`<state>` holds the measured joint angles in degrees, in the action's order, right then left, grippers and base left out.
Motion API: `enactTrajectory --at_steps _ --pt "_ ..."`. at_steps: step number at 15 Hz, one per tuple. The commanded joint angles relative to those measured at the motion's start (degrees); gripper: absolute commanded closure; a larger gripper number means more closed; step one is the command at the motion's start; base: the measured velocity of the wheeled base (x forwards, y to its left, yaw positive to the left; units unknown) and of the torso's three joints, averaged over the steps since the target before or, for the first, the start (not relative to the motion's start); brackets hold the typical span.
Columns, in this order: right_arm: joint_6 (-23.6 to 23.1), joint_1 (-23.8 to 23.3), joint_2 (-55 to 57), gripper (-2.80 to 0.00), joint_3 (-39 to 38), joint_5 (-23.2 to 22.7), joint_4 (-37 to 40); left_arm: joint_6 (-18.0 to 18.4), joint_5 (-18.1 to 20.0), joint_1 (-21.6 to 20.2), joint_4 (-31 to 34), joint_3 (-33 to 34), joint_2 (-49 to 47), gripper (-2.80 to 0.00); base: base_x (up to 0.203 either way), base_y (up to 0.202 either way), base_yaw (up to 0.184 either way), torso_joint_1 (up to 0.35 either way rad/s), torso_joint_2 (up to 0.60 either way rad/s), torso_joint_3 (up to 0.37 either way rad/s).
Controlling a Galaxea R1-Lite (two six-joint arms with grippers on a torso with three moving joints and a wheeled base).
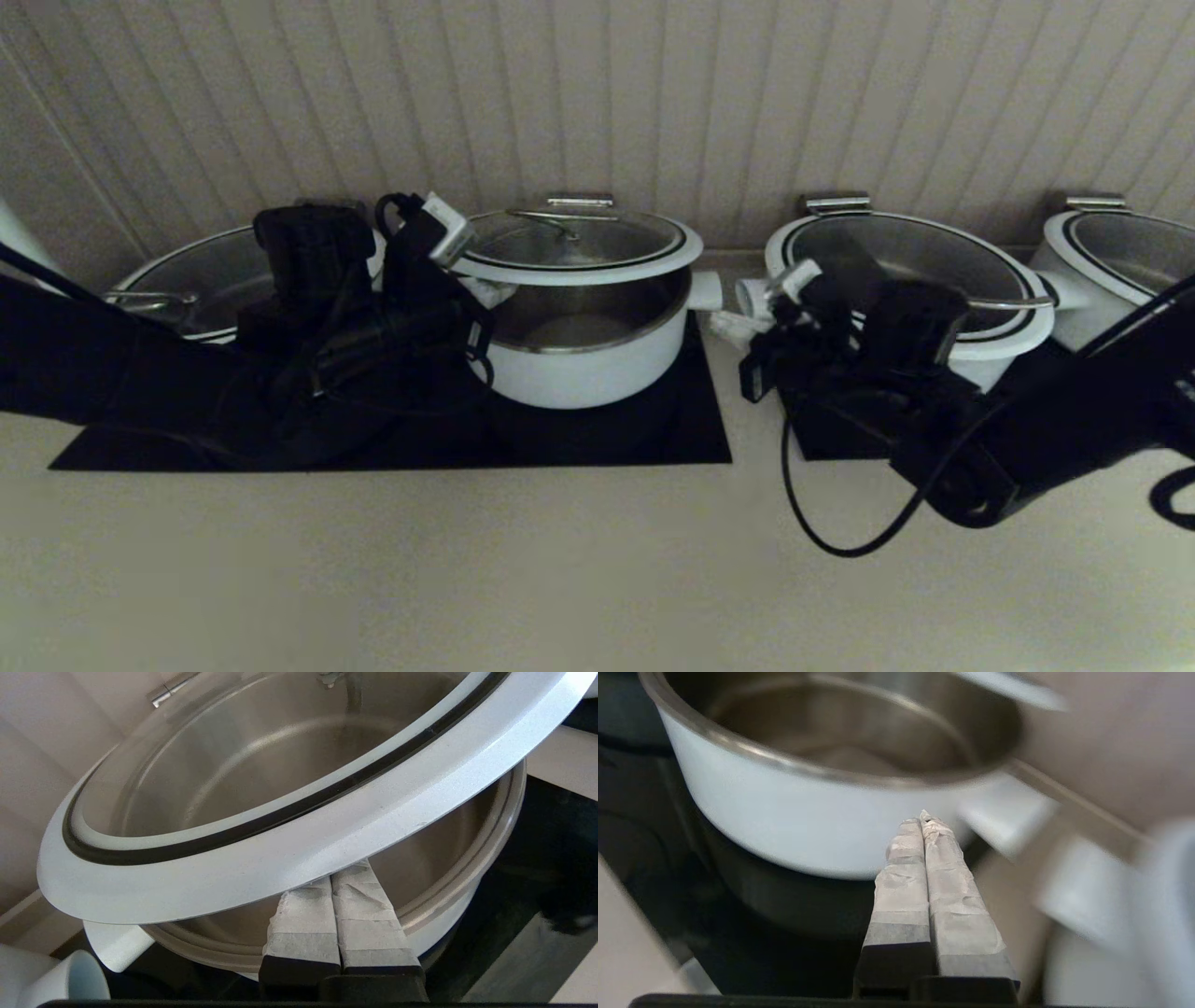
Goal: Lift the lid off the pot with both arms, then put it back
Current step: Open the pot lid completely
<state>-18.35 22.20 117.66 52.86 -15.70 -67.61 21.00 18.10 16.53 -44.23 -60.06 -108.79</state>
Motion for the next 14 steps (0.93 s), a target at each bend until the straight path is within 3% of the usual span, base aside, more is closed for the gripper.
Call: enactTrajectory --at_steps 1,5,8,11,14 --pt "-0.99 -1.93 -11.24 0.0 -8.43 -0.09 -0.13 0.09 0.09 -0.01 -0.33 -0.14 0.08 0.0 0.0 0.0 0.0 0.0 0.0 0.0" --pt "-1.19 -8.94 -32.82 0.0 -24.66 -0.1 3.27 0.0 0.09 -0.01 -0.51 0.21 0.16 0.0 0.0 0.0 0.0 0.0 0.0 0.0" --pt "2.73 -16.77 -52.68 0.0 -35.47 -0.12 12.27 0.0 0.09 -0.01 -0.51 0.03 -0.02 0.0 0.0 0.0 0.0 0.0 0.0 0.0" --pt "6.21 -19.83 -76.18 0.0 -43.77 0.13 27.9 0.0 0.09 -0.01 -0.51 0.03 -0.11 0.0 0.0 0.0 0.0 0.0 0.0 0.0" --pt "8.29 -21.14 -101.73 0.0 -46.23 1.43 53.42 0.0 0.09 -0.01 -0.42 0.03 -0.02 0.0 0.0 0.0 0.0 0.0 0.0 0.0"
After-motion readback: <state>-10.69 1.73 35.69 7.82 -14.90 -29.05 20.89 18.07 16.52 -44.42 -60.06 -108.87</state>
